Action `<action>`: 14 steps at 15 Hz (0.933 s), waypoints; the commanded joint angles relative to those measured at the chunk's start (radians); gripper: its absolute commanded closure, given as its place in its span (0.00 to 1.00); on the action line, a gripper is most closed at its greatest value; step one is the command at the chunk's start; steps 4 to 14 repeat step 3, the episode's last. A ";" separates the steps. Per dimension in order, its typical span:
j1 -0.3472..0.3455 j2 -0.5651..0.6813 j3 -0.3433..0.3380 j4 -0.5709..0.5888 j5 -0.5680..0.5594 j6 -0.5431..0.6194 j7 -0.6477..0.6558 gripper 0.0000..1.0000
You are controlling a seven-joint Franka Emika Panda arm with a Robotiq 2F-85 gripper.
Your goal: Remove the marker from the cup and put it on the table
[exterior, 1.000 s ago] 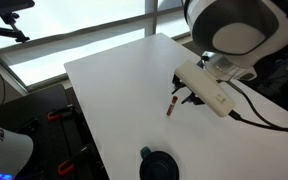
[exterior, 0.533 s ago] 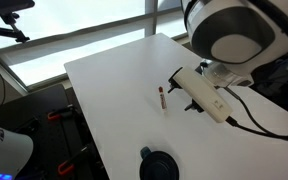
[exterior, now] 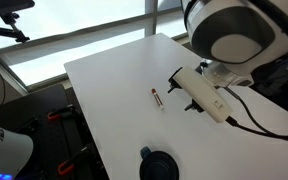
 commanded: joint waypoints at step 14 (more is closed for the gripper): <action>-0.004 0.001 0.003 0.003 -0.003 -0.003 0.002 0.14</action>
